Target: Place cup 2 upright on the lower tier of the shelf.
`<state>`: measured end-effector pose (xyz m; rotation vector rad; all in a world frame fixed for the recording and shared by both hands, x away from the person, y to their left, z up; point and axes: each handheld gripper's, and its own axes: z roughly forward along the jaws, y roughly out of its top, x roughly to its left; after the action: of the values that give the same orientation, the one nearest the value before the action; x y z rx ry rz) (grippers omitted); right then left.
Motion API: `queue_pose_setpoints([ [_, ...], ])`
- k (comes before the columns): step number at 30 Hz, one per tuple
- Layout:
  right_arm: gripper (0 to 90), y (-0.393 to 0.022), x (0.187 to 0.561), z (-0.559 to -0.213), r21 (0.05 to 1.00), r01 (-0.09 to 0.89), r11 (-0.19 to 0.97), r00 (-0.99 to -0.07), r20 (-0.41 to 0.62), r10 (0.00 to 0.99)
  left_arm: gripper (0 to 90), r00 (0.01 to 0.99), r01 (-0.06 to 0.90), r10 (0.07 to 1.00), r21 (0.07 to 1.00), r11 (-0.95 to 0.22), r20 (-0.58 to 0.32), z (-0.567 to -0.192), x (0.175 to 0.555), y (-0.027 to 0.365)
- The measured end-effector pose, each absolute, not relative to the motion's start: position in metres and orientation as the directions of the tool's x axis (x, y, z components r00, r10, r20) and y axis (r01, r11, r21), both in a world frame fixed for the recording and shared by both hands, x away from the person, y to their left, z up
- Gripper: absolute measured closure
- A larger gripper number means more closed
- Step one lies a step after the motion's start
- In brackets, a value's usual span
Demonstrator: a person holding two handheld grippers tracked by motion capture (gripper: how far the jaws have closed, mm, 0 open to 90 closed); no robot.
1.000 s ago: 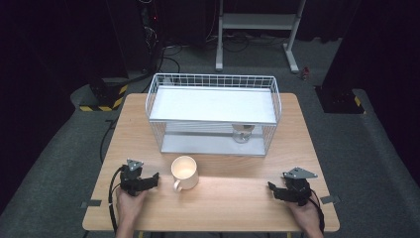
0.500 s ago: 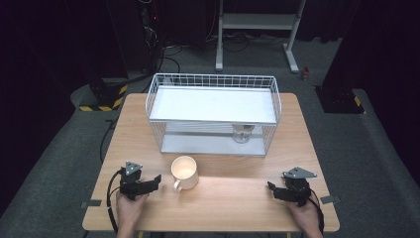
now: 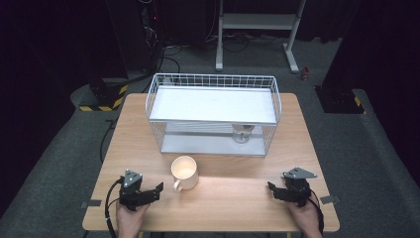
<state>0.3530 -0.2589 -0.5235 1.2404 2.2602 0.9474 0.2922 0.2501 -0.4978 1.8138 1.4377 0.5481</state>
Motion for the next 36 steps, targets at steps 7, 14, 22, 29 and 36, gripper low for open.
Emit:
queue_pose_setpoints([
  [7,26.0,-0.259,0.353,-0.523,0.719,0.583,0.378,-0.529,-0.017,0.849,12.6,0.297,0.616,0.949,0.78,-0.108,-0.103,-0.497,0.278,0.242],
  [14,26.0,-0.259,0.353,-0.523,0.719,0.583,0.378,-0.529,-0.017,0.848,12.6,0.34,0.592,0.936,0.794,-0.137,-0.092,-0.493,0.269,0.232],
  [22,26.0,-0.259,0.353,-0.523,0.719,0.583,0.378,-0.529,-0.017,0.848,12.4,0.372,0.579,0.926,0.796,-0.176,-0.066,-0.488,0.266,0.217],
  [29,26.0,-0.259,0.353,-0.523,0.719,0.583,0.378,-0.529,-0.017,0.849,11.2,0.399,0.57,0.914,0.799,-0.19,-0.068,-0.486,0.267,0.205],
  [36,25.9,-0.259,0.353,-0.523,0.72,0.58,0.381,-0.532,-0.02,0.847,11.2,0.429,0.574,0.899,0.796,-0.192,-0.092,-0.489,0.273,0.198],
])
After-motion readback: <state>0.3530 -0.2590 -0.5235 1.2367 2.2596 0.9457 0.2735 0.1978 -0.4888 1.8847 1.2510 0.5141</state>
